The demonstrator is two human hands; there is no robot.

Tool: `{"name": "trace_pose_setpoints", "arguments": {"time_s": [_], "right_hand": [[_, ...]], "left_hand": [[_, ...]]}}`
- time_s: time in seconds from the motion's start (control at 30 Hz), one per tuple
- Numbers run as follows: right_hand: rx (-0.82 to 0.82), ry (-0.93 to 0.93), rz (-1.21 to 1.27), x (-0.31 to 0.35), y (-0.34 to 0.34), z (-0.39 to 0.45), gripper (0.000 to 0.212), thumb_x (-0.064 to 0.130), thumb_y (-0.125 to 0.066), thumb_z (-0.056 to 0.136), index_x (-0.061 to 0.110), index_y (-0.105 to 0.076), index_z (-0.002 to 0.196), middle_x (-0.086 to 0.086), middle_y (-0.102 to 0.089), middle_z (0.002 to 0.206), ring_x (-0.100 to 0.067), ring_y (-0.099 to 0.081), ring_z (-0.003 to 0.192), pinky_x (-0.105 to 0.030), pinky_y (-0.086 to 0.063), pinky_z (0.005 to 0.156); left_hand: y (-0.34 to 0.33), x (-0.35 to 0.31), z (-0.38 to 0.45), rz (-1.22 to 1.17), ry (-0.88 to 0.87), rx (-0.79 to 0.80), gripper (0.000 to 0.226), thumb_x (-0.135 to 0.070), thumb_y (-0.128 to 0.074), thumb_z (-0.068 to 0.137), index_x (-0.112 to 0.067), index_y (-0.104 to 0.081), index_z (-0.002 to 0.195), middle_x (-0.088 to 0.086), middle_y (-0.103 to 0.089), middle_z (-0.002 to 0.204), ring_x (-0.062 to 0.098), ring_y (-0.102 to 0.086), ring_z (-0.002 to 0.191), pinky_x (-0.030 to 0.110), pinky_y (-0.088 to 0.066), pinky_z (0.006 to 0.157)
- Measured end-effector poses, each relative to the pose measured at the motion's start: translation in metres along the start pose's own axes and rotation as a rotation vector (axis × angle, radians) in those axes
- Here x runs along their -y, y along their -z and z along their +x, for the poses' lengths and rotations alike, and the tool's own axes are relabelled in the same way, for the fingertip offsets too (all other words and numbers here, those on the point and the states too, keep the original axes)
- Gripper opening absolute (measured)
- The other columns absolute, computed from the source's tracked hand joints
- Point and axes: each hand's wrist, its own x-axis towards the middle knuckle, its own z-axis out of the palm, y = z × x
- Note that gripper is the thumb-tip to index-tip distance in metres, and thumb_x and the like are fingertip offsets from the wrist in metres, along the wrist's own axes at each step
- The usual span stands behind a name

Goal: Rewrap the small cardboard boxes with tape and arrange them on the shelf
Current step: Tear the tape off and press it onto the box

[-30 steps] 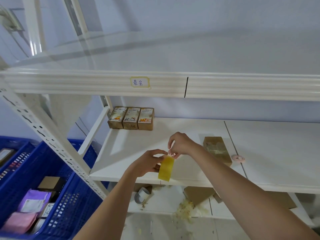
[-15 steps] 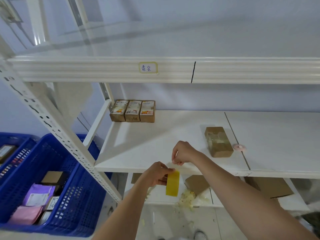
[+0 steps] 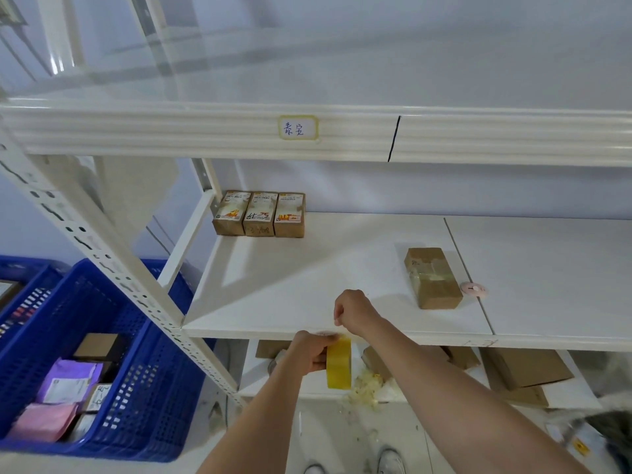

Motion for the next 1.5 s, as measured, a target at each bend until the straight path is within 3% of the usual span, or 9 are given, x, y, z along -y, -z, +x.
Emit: {"name": "trace_pose_setpoints", "arguments": {"time_s": [0.1, 0.27, 0.43, 0.6, 0.73, 0.83, 1.1, 1.3, 1.5], "right_hand": [[0.022, 0.014, -0.010, 0.001, -0.002, 0.007, 0.006, -0.005, -0.074, 0.082, 0.001, -0.074, 0.085, -0.014, -0.073, 0.096, -0.026, -0.070, 0.094, -0.031, -0.056, 0.086], [0.016, 0.035, -0.016, 0.007, 0.006, 0.018, 0.004, -0.005, -0.071, 0.085, -0.002, -0.073, 0.086, -0.016, -0.073, 0.099, -0.027, -0.069, 0.095, -0.030, -0.054, 0.084], [0.047, 0.041, -0.087, 0.009, 0.004, 0.024, 0.009, -0.010, -0.067, 0.083, -0.003, -0.073, 0.084, -0.017, -0.073, 0.096, -0.029, -0.070, 0.093, -0.035, -0.058, 0.085], [0.103, 0.023, -0.140, 0.005, 0.010, 0.028, 0.010, -0.005, -0.070, 0.086, -0.002, -0.074, 0.094, -0.015, -0.072, 0.101, -0.028, -0.070, 0.097, -0.031, -0.057, 0.082], [0.152, 0.031, -0.156, 0.002, 0.017, 0.027, 0.012, -0.005, -0.069, 0.088, -0.005, -0.074, 0.099, -0.018, -0.072, 0.104, -0.030, -0.071, 0.097, -0.034, -0.058, 0.084], [0.157, 0.057, -0.147, 0.000, 0.018, 0.028, 0.009, -0.006, -0.069, 0.087, -0.002, -0.074, 0.092, -0.018, -0.072, 0.102, -0.028, -0.070, 0.089, -0.031, -0.057, 0.077], [0.112, 0.087, -0.102, 0.001, 0.005, 0.027, 0.006, -0.008, -0.069, 0.085, -0.003, -0.072, 0.086, -0.016, -0.072, 0.098, -0.028, -0.069, 0.090, -0.029, -0.053, 0.076], [0.068, 0.088, -0.119, 0.000, 0.000, 0.029, 0.007, -0.005, -0.071, 0.083, 0.002, -0.074, 0.082, -0.013, -0.073, 0.091, -0.027, -0.070, 0.086, -0.031, -0.056, 0.078], [0.003, 0.116, -0.203, -0.002, -0.009, 0.022, 0.021, -0.007, -0.062, 0.087, 0.012, -0.063, 0.077, -0.009, -0.069, 0.091, -0.027, -0.067, 0.087, -0.031, -0.054, 0.077]], "left_hand": [[0.001, -0.002, 0.004, 0.020, -0.023, -0.094, 0.039, -0.017, -0.080, 0.086, 0.004, -0.060, 0.113, 0.019, -0.072, 0.101, 0.029, -0.074, 0.085, 0.032, -0.058, 0.051], [0.001, -0.006, 0.012, 0.180, -0.024, -0.244, 0.050, -0.036, -0.083, 0.081, -0.001, -0.061, 0.107, 0.017, -0.071, 0.099, 0.030, -0.073, 0.082, 0.040, -0.064, 0.060], [0.000, 0.000, 0.013, 0.523, -0.135, -0.348, 0.045, -0.046, -0.070, 0.089, -0.005, -0.059, 0.105, 0.011, -0.069, 0.102, 0.025, -0.067, 0.081, 0.029, -0.054, 0.053], [-0.004, 0.013, 0.021, 0.118, -0.013, -0.136, 0.052, -0.051, -0.074, 0.086, -0.004, -0.065, 0.106, 0.011, -0.075, 0.094, 0.024, -0.075, 0.083, 0.035, -0.064, 0.073], [0.000, 0.026, 0.023, 0.004, -0.048, 0.005, 0.051, -0.032, -0.084, 0.081, -0.002, -0.066, 0.118, 0.014, -0.074, 0.107, 0.029, -0.074, 0.094, 0.038, -0.062, 0.082], [0.000, 0.023, 0.022, 0.055, -0.053, -0.042, 0.043, -0.027, -0.083, 0.083, -0.002, -0.066, 0.113, 0.013, -0.075, 0.103, 0.026, -0.074, 0.089, 0.031, -0.062, 0.068], [0.001, 0.018, 0.028, 0.150, -0.034, -0.121, 0.035, -0.025, -0.080, 0.086, -0.004, -0.062, 0.108, 0.014, -0.072, 0.089, 0.019, -0.060, 0.067, 0.026, -0.049, 0.054], [-0.002, 0.014, 0.028, 0.127, -0.023, -0.130, 0.033, -0.023, -0.077, 0.088, -0.008, -0.058, 0.111, 0.018, -0.072, 0.105, 0.024, -0.064, 0.080, 0.032, -0.058, 0.070], [-0.002, 0.016, 0.028, 0.143, -0.007, -0.158, 0.026, -0.026, -0.075, 0.091, -0.008, -0.059, 0.100, 0.015, -0.069, 0.099, 0.025, -0.062, 0.081, 0.032, -0.055, 0.069]]}}
